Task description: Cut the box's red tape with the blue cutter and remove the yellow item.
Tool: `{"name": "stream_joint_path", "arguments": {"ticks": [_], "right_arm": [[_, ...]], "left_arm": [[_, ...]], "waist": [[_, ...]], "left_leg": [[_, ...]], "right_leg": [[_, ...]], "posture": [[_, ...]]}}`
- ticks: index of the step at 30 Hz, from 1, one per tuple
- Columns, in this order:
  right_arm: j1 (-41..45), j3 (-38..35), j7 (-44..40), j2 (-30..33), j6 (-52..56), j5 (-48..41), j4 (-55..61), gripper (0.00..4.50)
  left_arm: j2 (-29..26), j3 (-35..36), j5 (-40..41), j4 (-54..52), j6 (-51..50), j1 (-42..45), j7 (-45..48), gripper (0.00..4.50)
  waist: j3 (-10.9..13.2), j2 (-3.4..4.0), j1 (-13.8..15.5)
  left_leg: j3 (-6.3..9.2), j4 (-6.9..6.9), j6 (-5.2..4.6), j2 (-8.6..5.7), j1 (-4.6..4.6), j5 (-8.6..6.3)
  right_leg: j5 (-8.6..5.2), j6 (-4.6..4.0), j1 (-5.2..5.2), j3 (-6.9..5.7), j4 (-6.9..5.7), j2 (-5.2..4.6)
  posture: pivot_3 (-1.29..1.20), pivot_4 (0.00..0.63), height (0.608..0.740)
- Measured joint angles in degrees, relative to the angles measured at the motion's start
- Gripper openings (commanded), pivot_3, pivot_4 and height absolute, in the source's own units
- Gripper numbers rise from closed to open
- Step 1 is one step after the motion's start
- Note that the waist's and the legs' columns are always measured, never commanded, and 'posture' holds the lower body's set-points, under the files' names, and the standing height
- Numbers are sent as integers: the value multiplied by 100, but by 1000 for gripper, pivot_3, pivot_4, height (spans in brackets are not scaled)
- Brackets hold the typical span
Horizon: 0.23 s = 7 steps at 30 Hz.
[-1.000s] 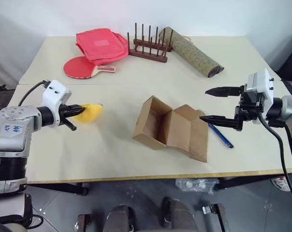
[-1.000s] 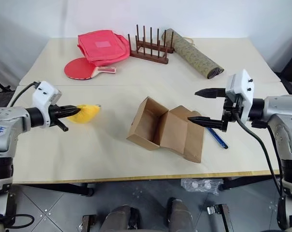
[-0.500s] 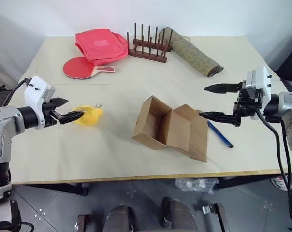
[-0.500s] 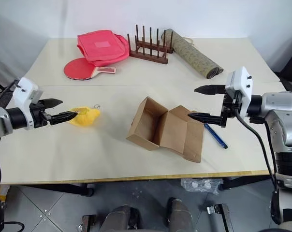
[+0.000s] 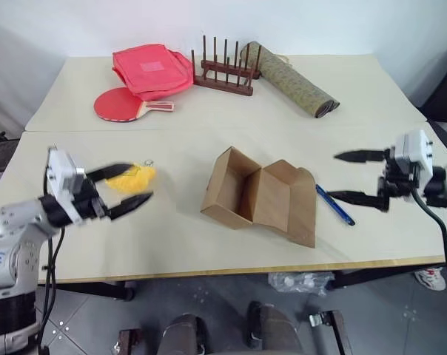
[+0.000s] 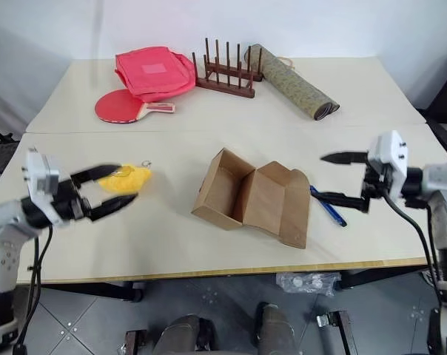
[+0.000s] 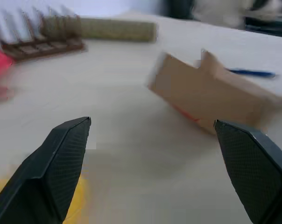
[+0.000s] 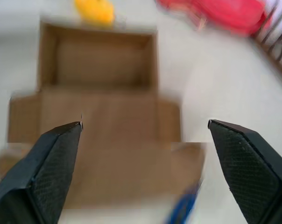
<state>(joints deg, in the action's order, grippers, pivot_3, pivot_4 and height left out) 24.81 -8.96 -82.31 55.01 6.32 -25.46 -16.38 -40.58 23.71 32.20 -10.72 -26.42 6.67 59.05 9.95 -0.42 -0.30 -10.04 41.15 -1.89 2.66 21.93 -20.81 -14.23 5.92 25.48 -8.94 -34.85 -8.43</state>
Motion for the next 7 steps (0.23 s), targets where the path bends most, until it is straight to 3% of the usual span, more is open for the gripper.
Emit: {"name": "stream_joint_path", "arguments": {"ticks": [7], "right_arm": [[-469, 3, -310, -2, -596, 258, -541, 4500]], "left_arm": [[-27, -23, -167, -19, 505, -1049, 210, 4477]], "waist": [[3, 4, -16]], "left_leg": [[-3, 0, 1, 17, -60, -3]], "right_leg": [[-7, -13, -14, 50, -12, -10]], "posture": [[0, 150, 740]]}}
